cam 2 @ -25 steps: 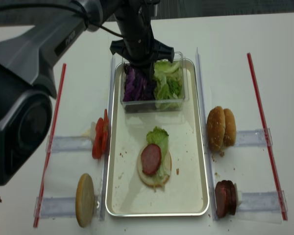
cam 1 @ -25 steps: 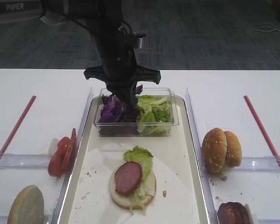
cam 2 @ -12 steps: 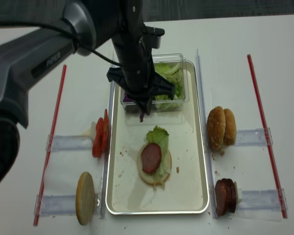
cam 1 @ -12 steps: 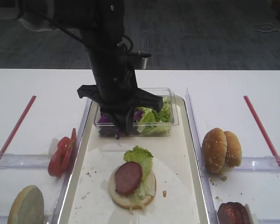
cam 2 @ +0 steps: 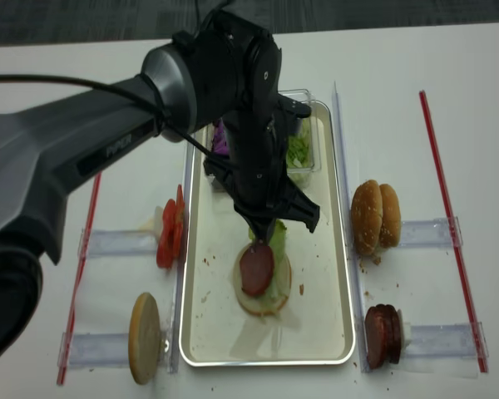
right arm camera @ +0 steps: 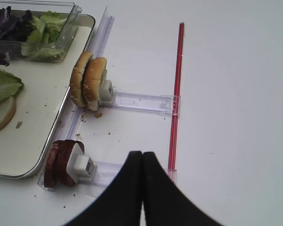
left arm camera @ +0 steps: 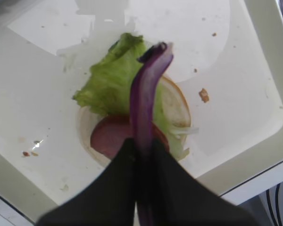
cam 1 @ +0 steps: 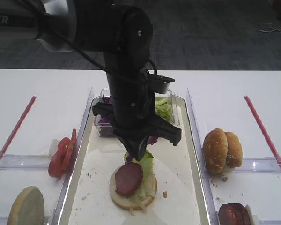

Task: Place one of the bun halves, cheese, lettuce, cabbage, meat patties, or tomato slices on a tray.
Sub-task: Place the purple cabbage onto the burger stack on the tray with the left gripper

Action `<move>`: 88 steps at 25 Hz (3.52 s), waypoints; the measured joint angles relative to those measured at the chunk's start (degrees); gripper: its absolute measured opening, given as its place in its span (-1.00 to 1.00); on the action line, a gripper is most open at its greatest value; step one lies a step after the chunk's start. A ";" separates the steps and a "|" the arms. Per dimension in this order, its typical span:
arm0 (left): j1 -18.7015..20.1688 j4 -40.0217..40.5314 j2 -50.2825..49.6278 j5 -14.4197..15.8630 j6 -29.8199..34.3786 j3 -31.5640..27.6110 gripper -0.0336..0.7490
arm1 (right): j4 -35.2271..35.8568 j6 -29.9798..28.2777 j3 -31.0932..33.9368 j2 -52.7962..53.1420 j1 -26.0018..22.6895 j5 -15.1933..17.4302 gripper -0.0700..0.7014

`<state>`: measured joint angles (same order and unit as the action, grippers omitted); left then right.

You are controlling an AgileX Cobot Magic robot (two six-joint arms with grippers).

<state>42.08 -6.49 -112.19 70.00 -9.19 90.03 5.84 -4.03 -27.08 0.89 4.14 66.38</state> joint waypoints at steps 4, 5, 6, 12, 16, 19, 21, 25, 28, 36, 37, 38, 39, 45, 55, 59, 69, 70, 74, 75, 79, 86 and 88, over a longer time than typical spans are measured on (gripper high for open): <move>0.55 0.59 0.11 -0.13 -0.63 -0.12 -0.82 | 0.00 0.00 0.00 0.00 0.00 0.00 -0.20; 0.55 0.90 0.11 -0.13 -0.76 -0.12 -0.82 | 0.00 0.00 0.00 0.00 0.00 0.00 -0.20; 0.55 1.23 0.11 -0.13 -0.87 -0.12 -0.82 | 0.00 0.00 0.00 0.00 0.00 0.00 -0.20; 0.55 1.44 0.22 -0.26 -0.87 -2.17 -0.82 | 0.00 0.00 0.00 0.00 0.00 0.00 -0.20; 0.55 1.44 0.22 -0.26 -0.87 -4.19 -0.82 | 0.00 0.00 0.00 0.00 0.00 0.00 -0.20; 0.55 1.44 0.22 -0.28 -0.87 -4.17 -0.82 | 0.00 0.00 0.00 0.00 0.00 0.00 -0.20; 0.55 0.94 0.22 -0.38 -0.87 -4.17 -0.82 | 0.00 0.00 0.00 0.00 0.13 0.00 -0.20; 0.55 -0.53 0.22 -0.89 0.18 -4.17 -0.82 | 0.00 0.00 0.00 0.00 0.13 0.00 -0.20; 0.55 -0.84 0.22 -0.98 0.38 -4.17 -0.82 | 0.00 0.00 0.00 0.00 0.13 0.00 -0.20; 0.55 -1.11 0.22 -1.12 0.63 -4.17 -0.82 | 0.00 0.00 0.00 0.00 0.13 0.00 -0.20; 0.55 -1.11 0.22 -1.12 0.63 -4.17 -0.82 | 0.00 0.00 0.00 0.00 0.13 0.00 -0.20; 0.55 -1.11 0.22 -1.12 0.63 -4.17 -0.82 | 0.00 0.00 0.00 0.00 0.13 0.00 -0.20; 0.55 -1.11 0.22 -1.12 0.63 -4.17 -0.82 | 0.00 0.00 0.00 0.00 0.13 0.00 -0.20; 0.55 -1.11 0.22 -1.16 0.63 -4.17 -0.83 | 0.00 0.00 0.00 0.00 0.13 0.00 -0.20; 0.55 -1.46 0.22 -1.16 0.63 -4.17 -0.83 | 0.00 0.00 0.00 0.00 0.13 0.00 -0.22; 0.55 -1.46 0.22 -1.16 0.63 -4.17 -0.82 | 0.00 0.00 0.00 0.00 0.13 0.00 -0.20; 0.55 -1.54 0.22 -1.16 0.63 -4.17 -0.74 | 0.00 0.13 0.00 0.00 0.13 0.00 -0.22; 0.55 -1.54 0.22 -1.16 0.63 -4.17 -0.73 | 0.00 0.13 0.00 0.00 0.13 0.00 -0.22; 0.55 -1.54 0.22 -1.16 0.63 -4.17 -0.69 | 0.00 0.22 0.00 0.00 0.13 0.00 -0.20; 0.55 -1.67 0.22 -1.16 0.63 -4.17 -0.69 | 0.00 0.22 0.00 0.00 0.13 0.00 -0.20; 0.55 -1.69 0.22 -1.05 0.63 -4.17 -0.69 | 0.00 0.22 0.00 0.00 0.13 0.00 -0.22; 0.55 -1.69 0.22 -0.79 0.63 -4.17 -0.43 | 0.00 0.22 0.00 0.00 0.13 0.00 -0.22; 0.55 -1.80 0.22 -0.79 0.63 -4.17 -0.35 | 0.00 0.22 0.00 0.00 0.13 0.00 -0.20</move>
<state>42.63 -8.28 -111.97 69.21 -8.56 85.86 5.84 -3.81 -27.08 0.89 4.27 66.38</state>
